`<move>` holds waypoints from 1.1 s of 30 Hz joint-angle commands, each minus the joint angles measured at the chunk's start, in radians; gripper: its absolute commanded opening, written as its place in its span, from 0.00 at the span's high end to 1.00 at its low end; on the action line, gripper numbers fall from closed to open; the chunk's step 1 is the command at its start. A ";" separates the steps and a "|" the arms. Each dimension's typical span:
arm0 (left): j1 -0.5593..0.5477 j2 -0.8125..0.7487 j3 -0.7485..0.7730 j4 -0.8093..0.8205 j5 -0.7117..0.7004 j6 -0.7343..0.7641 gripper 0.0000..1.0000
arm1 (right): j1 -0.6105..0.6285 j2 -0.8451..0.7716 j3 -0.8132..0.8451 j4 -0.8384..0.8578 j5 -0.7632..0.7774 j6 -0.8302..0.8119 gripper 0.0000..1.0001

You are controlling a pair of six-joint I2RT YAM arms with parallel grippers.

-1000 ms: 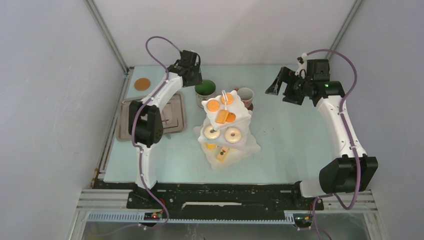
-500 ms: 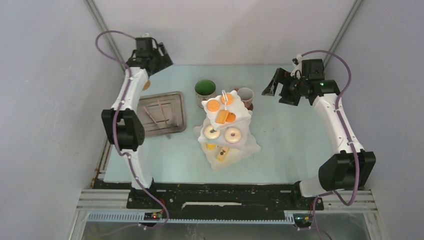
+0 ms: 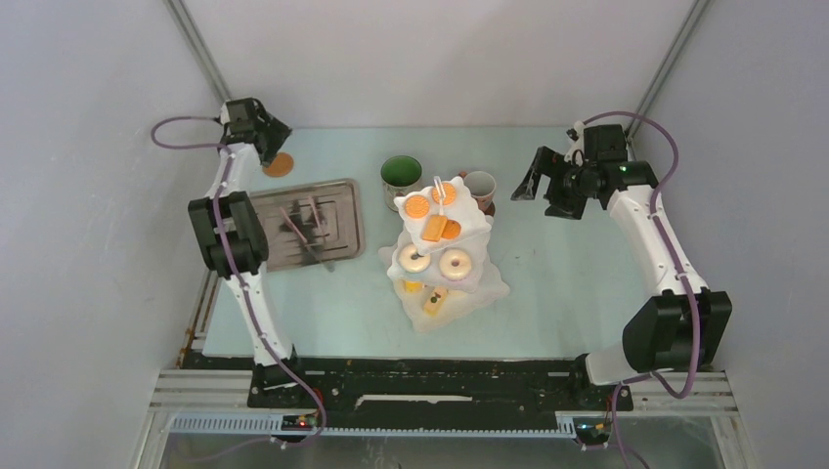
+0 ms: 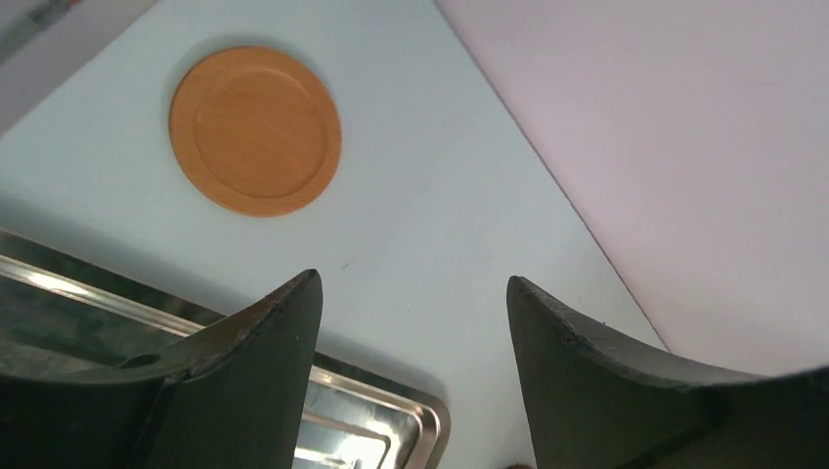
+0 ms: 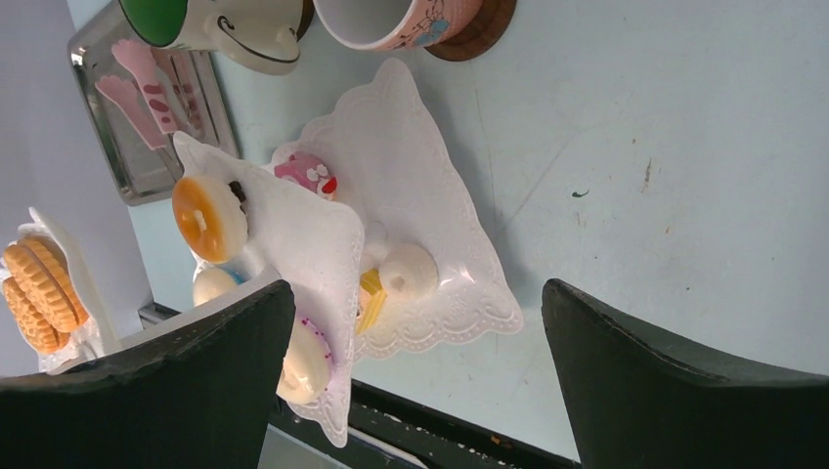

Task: Serve the afternoon tea
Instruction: Move the coaster to the center of the board.

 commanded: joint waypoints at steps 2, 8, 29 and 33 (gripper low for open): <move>0.020 0.110 0.073 0.117 -0.042 -0.175 0.25 | -0.003 0.002 0.005 0.002 0.015 -0.002 0.00; 0.024 0.212 0.156 0.112 -0.112 -0.231 0.24 | -0.020 0.004 0.004 0.003 0.007 0.007 0.00; 0.001 0.330 0.170 -0.041 -0.056 -0.492 0.20 | -0.056 0.039 0.013 0.016 -0.016 0.015 0.00; -0.009 0.323 0.131 -0.021 -0.038 -0.527 0.19 | -0.060 0.037 0.012 0.010 -0.016 0.010 0.00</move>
